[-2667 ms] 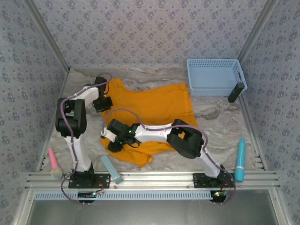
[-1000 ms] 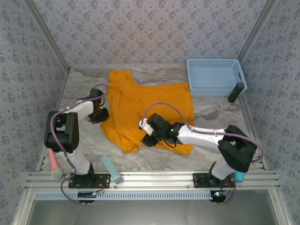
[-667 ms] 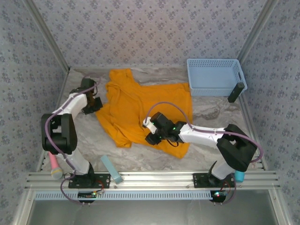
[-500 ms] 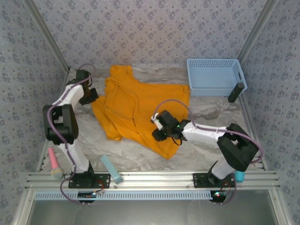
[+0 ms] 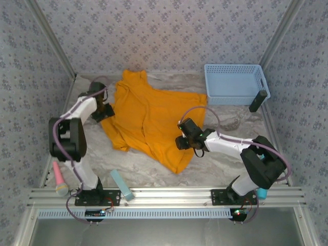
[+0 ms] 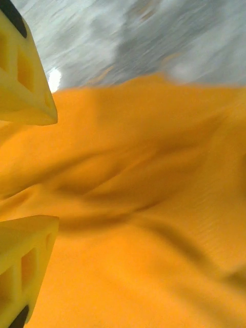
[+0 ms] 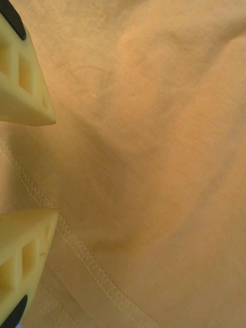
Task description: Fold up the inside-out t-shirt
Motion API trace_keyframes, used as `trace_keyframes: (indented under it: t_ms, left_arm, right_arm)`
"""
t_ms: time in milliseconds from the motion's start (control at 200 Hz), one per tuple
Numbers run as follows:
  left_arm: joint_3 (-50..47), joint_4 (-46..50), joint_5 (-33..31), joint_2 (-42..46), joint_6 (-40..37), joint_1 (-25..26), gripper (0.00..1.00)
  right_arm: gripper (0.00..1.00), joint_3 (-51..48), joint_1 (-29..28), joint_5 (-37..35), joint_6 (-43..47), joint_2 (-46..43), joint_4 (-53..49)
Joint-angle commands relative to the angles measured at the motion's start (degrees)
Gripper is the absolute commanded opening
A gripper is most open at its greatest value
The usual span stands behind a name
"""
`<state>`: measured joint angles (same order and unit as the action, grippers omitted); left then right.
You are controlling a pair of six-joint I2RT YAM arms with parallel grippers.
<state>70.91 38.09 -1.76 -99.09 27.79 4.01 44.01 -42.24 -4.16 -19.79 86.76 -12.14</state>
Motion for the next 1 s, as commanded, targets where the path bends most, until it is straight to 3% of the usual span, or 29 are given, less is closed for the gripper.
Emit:
trace_keyframes:
  t_ms: [0, 60, 220, 455, 625, 795, 880, 994]
  left_arm:
    - [-8.25, -4.16, 2.48, 5.97, 5.37, 3.8, 0.48]
    - [-11.9, -6.01, 0.38, 6.92, 6.39, 5.47, 0.46]
    - [-10.99, -5.64, -4.81, 1.6, 4.6, 4.79, 0.28]
    - [2.25, -3.12, -5.44, -10.16, -0.8, 1.82, 0.18]
    - [20.42, 3.61, -3.0, -22.71, -8.63, 4.41, 0.22]
    - [32.31, 1.82, 0.69, -31.89, -12.96, 7.27, 0.24]
    - [38.03, 3.7, 4.17, -35.31, -14.38, 8.21, 0.29]
    - [39.47, 4.76, 2.03, -34.2, -13.59, 9.08, 0.33]
  right_arm:
    - [0.42, 0.11, -2.01, -0.81, -2.67, 2.79, -0.12]
    - [0.24, -0.7, -2.88, 0.67, -3.46, 3.75, 0.83]
    - [0.14, -3.03, -7.88, 4.84, -1.56, 3.5, 3.08]
    - [0.12, -0.27, -18.94, 11.15, 2.49, 5.5, 3.8]
    - [0.26, 5.37, -22.44, 15.95, 7.84, 5.41, 1.67]
    - [0.43, 5.33, -18.38, 7.27, 4.97, -0.81, -0.16]
    - [0.47, 2.91, -11.98, 1.7, 2.28, -4.47, -1.78]
    - [0.47, 2.13, -0.51, -1.42, 2.54, -4.51, -3.83]
